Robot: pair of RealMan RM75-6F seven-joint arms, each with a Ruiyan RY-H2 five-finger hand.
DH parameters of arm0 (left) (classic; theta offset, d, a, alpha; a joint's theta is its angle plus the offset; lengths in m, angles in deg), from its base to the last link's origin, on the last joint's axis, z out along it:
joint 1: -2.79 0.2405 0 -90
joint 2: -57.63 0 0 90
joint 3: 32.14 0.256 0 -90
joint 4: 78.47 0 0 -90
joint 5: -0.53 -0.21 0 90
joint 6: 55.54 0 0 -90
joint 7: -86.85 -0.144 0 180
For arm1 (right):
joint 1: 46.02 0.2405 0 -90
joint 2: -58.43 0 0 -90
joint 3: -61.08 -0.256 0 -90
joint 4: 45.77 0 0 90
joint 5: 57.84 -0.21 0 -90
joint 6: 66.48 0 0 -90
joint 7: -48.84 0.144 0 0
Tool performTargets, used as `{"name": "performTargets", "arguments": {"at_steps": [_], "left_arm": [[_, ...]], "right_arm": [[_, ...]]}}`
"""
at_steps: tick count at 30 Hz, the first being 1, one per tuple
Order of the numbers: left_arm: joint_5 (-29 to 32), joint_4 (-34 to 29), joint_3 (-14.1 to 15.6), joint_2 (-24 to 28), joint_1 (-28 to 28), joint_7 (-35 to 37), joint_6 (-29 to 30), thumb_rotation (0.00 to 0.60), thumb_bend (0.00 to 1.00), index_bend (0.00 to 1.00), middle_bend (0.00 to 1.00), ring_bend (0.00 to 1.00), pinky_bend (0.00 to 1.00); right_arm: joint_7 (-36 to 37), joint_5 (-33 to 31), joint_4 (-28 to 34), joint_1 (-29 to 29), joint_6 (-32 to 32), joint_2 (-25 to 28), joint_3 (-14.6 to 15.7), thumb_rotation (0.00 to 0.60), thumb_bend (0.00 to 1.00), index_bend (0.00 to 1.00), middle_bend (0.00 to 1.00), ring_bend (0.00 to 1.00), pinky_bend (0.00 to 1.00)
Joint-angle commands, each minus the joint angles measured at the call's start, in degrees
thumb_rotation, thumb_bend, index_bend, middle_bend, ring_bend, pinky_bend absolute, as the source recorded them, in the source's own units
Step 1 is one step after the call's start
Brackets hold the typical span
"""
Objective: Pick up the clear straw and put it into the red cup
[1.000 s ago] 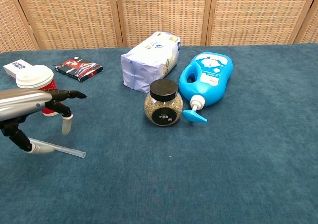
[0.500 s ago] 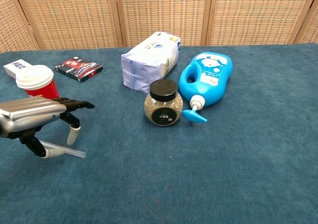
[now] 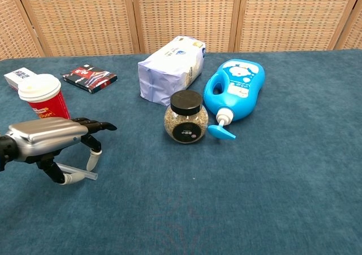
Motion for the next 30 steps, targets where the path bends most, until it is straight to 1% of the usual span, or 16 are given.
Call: {"name": "performTargets", "arguments": {"at_steps": [1, 10, 30], "left_arm": [[0.5, 0.4, 0.1, -0.7, -0.3, -0.5, -0.2, 0.600, 0.38, 0.54, 0.00, 0.00, 0.00], [1.8, 0.9, 0.1, -1.9, -1.1, -1.4, -0.4, 0.600, 0.38, 0.54, 0.00, 0.00, 0.00], [3.6, 1.5, 0.7, -2.7, -2.0, -3.7, -0.2, 0.600, 0.38, 0.54, 0.00, 0.00, 0.00]], "right_arm": [[0.1, -0.1, -0.1, 0.0, 0.1, 0.0, 0.0, 0.600, 0.00, 0.00, 0.00, 0.00, 0.00], [0.6, -0.3, -0.3, 0.1, 0.4, 0.1, 0.0, 0.600, 0.00, 0.00, 0.00, 0.00, 0.00], [0.8, -0.2, -0.3, 0.2, 0.6, 0.2, 0.1, 0.600, 0.00, 0.00, 0.00, 0.00, 0.00]]}}
